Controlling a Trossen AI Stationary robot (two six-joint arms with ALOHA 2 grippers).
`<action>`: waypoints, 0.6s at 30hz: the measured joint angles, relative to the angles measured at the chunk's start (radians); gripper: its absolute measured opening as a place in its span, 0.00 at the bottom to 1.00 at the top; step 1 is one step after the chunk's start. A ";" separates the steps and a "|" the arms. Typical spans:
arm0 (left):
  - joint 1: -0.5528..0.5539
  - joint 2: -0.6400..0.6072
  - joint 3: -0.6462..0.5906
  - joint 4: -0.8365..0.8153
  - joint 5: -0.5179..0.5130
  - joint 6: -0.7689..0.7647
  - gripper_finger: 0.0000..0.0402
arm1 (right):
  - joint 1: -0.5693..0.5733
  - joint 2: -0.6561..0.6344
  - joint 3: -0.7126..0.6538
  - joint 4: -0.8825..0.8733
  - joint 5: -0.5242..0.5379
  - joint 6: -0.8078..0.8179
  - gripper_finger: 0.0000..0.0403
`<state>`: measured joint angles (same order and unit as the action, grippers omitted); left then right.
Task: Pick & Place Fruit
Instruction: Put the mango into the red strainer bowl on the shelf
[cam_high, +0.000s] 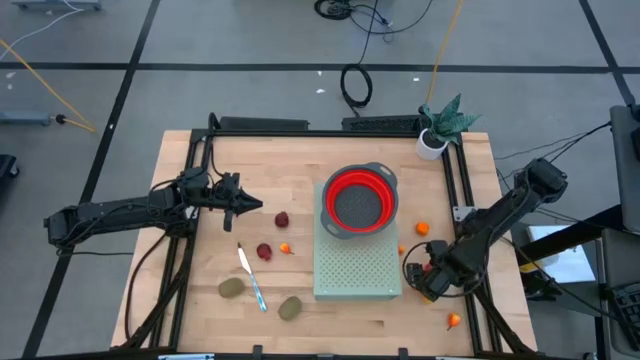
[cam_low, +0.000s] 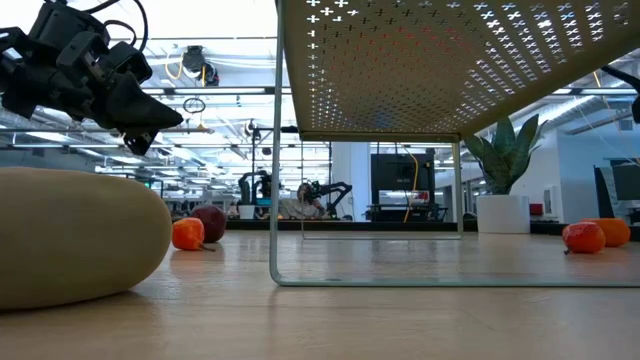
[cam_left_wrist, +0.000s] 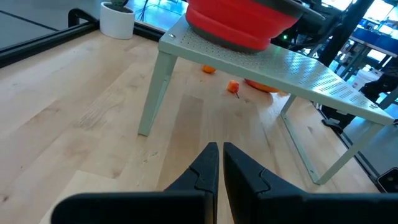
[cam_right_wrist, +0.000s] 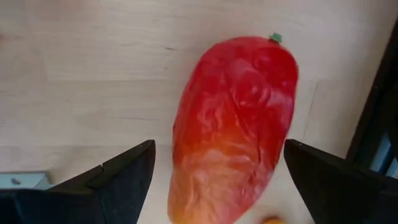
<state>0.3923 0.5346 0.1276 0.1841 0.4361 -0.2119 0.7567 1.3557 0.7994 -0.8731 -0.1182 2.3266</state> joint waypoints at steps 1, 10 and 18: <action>0.000 0.000 0.000 0.000 0.000 0.000 0.05 | 0.000 0.004 0.000 0.006 0.019 -0.012 0.87; 0.000 0.000 0.000 0.000 0.000 0.000 0.05 | 0.000 0.010 0.001 -0.001 0.067 -0.091 0.87; 0.000 0.000 0.000 0.000 0.000 -0.003 0.05 | 0.000 0.010 -0.014 -0.012 0.069 -0.095 0.87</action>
<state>0.3923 0.5346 0.1276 0.1841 0.4362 -0.2154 0.7567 1.3655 0.7853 -0.8847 -0.0494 2.2318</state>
